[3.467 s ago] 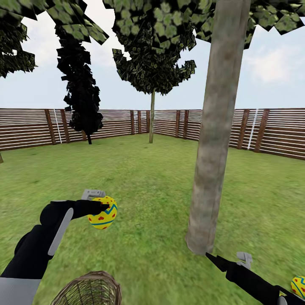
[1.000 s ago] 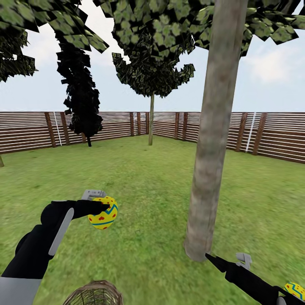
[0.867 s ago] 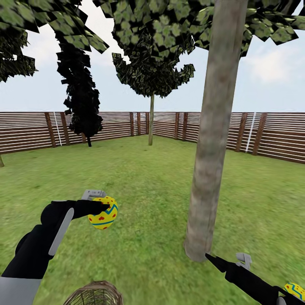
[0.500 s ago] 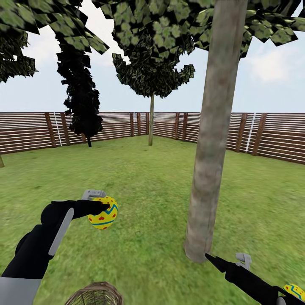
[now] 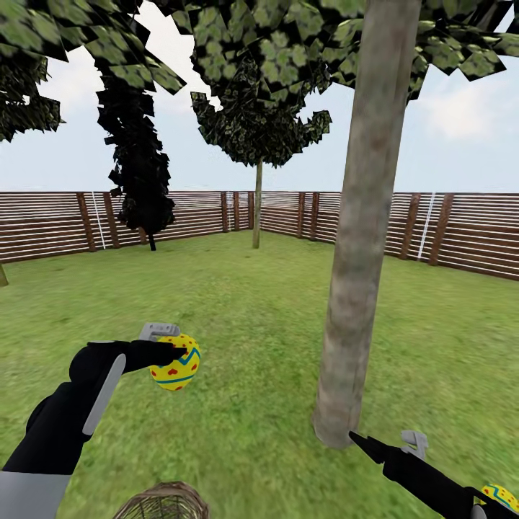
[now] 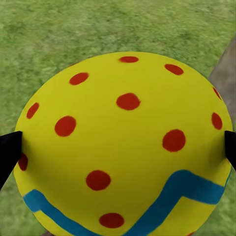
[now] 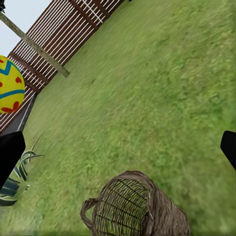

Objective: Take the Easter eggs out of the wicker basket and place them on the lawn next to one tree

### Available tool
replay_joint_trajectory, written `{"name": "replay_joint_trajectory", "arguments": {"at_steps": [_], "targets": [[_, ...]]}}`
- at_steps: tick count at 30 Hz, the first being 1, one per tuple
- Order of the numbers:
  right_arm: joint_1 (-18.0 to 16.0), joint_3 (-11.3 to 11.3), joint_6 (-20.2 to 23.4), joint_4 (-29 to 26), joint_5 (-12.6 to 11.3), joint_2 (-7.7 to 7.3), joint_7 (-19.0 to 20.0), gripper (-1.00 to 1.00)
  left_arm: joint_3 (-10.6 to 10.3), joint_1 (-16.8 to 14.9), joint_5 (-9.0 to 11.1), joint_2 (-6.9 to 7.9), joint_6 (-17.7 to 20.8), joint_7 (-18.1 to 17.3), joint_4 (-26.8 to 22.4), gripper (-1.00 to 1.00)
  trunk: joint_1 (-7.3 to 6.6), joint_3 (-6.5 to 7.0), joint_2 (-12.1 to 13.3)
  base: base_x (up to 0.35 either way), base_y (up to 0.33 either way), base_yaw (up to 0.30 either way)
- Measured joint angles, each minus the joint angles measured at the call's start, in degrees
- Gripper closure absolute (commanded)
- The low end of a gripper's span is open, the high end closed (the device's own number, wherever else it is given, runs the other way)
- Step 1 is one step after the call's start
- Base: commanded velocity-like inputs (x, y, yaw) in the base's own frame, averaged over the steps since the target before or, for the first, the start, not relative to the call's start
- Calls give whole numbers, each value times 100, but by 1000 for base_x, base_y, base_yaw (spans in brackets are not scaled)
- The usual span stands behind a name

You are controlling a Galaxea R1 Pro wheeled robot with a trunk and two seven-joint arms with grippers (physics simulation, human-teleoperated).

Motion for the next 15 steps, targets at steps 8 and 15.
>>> {"name": "replay_joint_trajectory", "arguments": {"at_steps": [8, 15], "targets": [[0, 93, 0, 15, 1, 0, -7, -100, 0, -1, -5, 0, 0, -1, -4, 100, -176, 144, 321, 0, 0, 0], [0, 122, 0, 26, 1, -2, -9, -100, 0, 0, -3, 0, 0, -1, -6, 100, -330, 270, 603, 0, 0, 0]]}}
